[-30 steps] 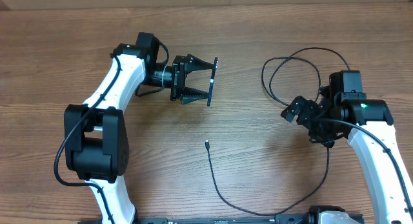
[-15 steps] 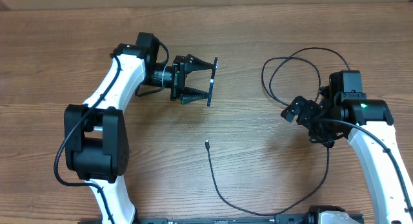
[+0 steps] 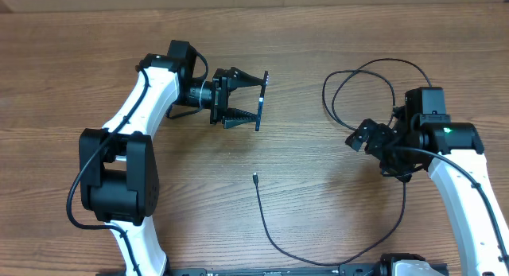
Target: Plug charger to phone and switch on socket
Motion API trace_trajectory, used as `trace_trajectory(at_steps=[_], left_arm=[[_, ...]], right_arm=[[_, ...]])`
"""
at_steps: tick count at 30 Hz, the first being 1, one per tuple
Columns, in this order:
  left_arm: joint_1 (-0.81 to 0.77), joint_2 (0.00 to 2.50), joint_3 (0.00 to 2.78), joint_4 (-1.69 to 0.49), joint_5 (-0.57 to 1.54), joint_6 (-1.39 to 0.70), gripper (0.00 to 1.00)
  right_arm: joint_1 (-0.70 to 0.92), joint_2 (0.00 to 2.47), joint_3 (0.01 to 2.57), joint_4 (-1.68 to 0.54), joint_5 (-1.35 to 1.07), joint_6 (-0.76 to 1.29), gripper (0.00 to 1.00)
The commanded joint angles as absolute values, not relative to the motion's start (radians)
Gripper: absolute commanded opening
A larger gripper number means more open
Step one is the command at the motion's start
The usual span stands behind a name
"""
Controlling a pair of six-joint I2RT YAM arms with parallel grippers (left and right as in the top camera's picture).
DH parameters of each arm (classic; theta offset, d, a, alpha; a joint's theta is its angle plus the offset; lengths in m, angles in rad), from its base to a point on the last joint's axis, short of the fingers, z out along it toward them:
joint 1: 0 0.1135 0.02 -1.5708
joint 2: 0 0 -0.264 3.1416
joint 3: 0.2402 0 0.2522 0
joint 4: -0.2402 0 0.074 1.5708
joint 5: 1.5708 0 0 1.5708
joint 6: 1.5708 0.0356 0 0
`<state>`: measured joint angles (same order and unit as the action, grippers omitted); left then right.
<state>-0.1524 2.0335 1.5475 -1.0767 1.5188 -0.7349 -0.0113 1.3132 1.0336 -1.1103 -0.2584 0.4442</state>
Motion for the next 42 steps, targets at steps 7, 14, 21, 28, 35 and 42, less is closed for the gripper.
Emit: trace_trajectory(at_steps=[7, 14, 21, 28, 35, 42], left_arm=[[-0.149, 2.034, 1.574, -1.077, 1.58, -0.749, 0.7], [-0.149, 2.034, 1.574, -1.077, 1.579, -0.776, 0.7], [-0.149, 2.034, 1.574, -1.077, 1.576, -0.794, 0.7], [-0.149, 2.034, 1.574, -1.076, 1.517, -0.847, 0.7], [-0.149, 2.034, 1.574, -1.076, 1.507, -0.862, 0.7], [-0.149, 2.034, 1.574, -1.072, 1.507, -0.863, 0.7]], right_arm=[[0.101, 1.309, 1.055, -1.102, -0.263, 0.343, 1.0], [0.108, 1.307, 1.084, -1.114, -0.259, 0.344, 1.0], [0.108, 1.283, 1.114, -1.155, -0.165, 0.37, 1.0], [0.136, 1.242, 1.114, -1.151, -0.15, 0.379, 0.98], [0.187, 1.193, 1.116, -1.136, -0.087, 0.416, 0.98], [0.293, 1.191, 1.17, -1.135, -0.086, 0.45, 0.98]])
